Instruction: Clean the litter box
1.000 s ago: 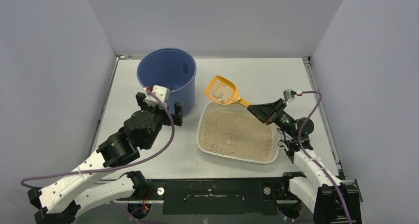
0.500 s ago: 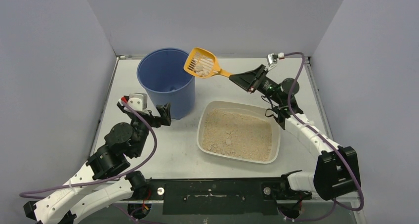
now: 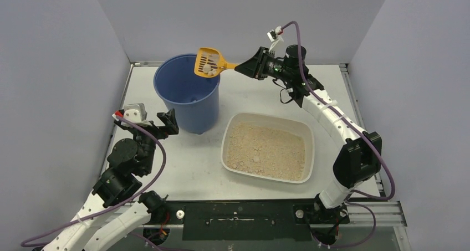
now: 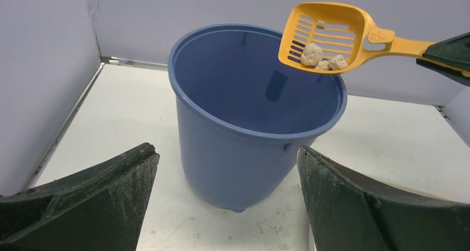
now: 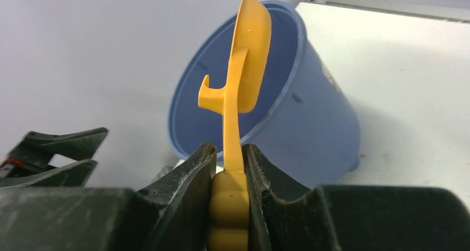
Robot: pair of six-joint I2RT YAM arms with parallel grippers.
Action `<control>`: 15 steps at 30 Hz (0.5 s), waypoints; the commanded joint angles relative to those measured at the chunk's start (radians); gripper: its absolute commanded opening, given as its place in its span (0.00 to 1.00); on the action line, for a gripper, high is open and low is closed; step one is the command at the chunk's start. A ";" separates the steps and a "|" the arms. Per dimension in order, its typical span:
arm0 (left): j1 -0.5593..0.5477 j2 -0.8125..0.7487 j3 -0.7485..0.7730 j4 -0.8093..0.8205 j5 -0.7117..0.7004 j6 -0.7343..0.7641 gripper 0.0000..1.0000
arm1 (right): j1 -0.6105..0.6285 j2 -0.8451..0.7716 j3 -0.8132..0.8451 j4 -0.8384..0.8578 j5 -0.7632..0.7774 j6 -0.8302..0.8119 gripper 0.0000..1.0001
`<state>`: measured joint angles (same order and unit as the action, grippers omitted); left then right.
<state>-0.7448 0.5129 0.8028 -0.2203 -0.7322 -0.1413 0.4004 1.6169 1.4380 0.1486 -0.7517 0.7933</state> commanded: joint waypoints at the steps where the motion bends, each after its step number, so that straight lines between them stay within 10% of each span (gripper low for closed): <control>1: 0.061 -0.014 -0.004 0.061 0.056 -0.043 0.95 | 0.035 0.049 0.209 -0.284 0.066 -0.336 0.00; 15: 0.120 -0.015 -0.004 0.056 0.102 -0.070 0.95 | 0.311 0.059 0.387 -0.510 0.532 -1.055 0.00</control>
<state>-0.6331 0.5041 0.7952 -0.2134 -0.6468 -0.2024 0.6266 1.7317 1.8111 -0.3698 -0.4294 0.0338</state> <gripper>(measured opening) 0.951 0.218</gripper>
